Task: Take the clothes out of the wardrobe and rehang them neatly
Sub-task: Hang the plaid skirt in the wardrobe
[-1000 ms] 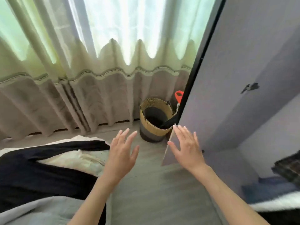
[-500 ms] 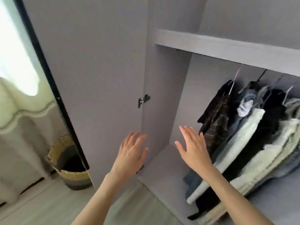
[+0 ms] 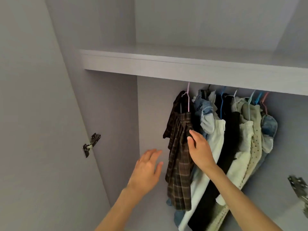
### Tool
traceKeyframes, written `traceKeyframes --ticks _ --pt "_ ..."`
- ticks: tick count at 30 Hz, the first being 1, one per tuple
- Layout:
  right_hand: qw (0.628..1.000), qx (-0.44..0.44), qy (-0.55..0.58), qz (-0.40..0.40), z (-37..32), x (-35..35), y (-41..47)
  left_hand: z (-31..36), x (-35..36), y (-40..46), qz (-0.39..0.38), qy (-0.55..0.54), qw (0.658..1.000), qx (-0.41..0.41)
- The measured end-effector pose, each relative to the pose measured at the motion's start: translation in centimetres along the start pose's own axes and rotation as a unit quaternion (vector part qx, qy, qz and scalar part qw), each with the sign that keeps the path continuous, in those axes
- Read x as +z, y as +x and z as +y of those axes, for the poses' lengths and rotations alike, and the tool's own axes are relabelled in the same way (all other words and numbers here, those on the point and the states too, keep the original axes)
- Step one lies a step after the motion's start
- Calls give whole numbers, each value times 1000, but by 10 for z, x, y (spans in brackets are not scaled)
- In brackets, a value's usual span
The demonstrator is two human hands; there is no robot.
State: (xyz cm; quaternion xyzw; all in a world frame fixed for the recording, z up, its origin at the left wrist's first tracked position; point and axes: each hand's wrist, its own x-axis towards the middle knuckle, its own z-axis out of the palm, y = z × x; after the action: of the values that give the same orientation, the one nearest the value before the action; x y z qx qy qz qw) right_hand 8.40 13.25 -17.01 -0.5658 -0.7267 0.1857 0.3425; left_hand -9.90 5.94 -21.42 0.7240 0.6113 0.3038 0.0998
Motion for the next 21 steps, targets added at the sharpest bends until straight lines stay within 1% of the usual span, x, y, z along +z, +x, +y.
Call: traceKeyframes --ticks 1,3,6,9,11,13,16,19,21 --pt "999 34 36 3 -2 -1 10 3 5 15 -9 -7 1000 14" --pt "994 82 74 7 0 -4 27 11 16 42 -19 -35 998 40" --pt "980 147 129 -25 13 -2 40 27 38 69 -52 -87 993 53" --pt "939 213 266 -53 27 1 46 37 57 83 -80 -144 986 29" --pt "924 222 306 -61 25 0 50 36 62 91 -69 -166 984 7" --pt "926 210 307 -60 22 0 61 31 65 102 -37 -168 985 -11" --pt "953 172 246 -42 18 2 85 25 67 116 -1 -138 990 -26" --pt "972 142 185 -33 7 4 114 22 67 126 0 -93 996 -11" --pt "976 130 171 -26 -1 6 132 23 67 132 4 -73 997 -8"
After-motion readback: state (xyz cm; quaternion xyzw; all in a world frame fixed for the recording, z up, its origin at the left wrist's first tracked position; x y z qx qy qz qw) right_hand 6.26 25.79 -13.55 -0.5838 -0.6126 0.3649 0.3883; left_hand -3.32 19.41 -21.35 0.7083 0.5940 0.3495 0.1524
